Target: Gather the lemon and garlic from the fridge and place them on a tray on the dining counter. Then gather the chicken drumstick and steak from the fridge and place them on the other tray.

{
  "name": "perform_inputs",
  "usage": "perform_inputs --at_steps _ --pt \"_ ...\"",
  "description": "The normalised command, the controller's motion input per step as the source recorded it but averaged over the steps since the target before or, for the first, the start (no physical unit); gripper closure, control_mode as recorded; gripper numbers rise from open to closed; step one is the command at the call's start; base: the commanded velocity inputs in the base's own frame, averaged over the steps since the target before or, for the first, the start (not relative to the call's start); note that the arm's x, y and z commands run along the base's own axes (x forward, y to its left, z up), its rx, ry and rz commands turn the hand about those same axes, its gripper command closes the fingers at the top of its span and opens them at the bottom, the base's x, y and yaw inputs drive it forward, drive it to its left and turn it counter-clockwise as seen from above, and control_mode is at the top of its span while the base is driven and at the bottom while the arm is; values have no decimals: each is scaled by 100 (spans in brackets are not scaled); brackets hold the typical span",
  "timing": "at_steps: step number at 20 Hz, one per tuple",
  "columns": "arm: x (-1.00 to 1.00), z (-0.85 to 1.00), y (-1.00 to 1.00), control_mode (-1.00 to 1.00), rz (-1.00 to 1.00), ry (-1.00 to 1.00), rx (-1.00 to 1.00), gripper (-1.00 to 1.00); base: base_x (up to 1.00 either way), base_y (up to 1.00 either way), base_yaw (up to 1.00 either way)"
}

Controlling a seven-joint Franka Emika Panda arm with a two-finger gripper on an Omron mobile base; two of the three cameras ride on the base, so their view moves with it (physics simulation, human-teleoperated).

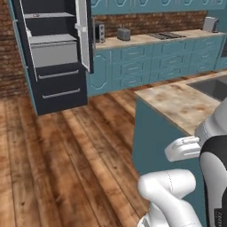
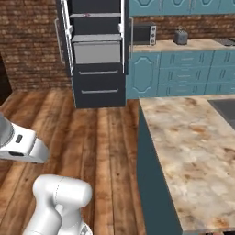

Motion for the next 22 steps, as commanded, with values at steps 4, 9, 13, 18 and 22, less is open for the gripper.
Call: perform_inputs --at_steps 4,9,13,18,22 --pt "0 0 0 100 0 0 0 -100 100 41 13" --pt "0 0 0 100 0 0 0 -100 100 32 15" --pt "0 0 0 100 0 0 0 -100 100 18 21" --pt "0 0 0 100 0 0 0 -100 100 9 23" --pt "0 0 0 100 0 0 0 -100 94 0 24"
